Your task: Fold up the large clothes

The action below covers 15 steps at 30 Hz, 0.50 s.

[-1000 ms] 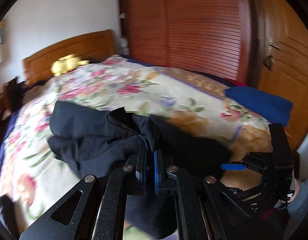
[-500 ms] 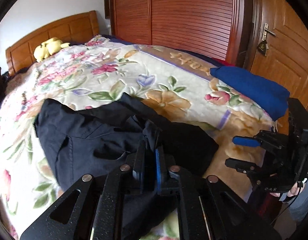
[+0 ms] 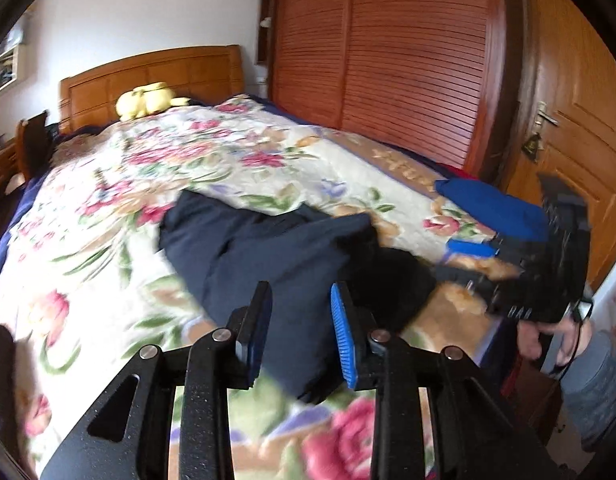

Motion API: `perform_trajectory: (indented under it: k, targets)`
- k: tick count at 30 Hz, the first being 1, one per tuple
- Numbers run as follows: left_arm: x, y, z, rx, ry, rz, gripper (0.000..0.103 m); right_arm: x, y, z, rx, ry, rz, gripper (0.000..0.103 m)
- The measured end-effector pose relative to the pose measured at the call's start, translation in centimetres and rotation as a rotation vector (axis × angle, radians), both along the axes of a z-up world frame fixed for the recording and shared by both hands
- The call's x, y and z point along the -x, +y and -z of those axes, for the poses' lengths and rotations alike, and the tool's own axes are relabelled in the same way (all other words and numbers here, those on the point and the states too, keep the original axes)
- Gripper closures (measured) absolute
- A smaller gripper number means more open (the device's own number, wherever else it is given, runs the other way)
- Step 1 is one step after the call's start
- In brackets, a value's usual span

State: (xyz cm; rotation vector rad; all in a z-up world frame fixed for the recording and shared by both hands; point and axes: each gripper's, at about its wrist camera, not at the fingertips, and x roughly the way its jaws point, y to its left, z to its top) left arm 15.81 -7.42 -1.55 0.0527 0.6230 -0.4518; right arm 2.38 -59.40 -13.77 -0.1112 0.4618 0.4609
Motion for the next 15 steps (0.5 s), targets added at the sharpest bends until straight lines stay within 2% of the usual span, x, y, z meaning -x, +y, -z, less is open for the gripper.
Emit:
perform_trajectory:
  k: [4,10,15]
  targets:
    - [0.6,3.5,1.4,-0.011,0.007,-0.096,0.072,-0.7,2.0,-1.3,0.025,-0.020,-0.028,0.046]
    - [0.9,7.3,3.7,-0.002,0.047,-0.166,0.072,-2.0,5.2,-2.5,0.067,-0.025,-0.066,0.046]
    - [1.7,9.2,5.0,0.011,0.062,-0.199,0.072,-4.0,7.1,-2.7,0.097,0.002,-0.084,0.041]
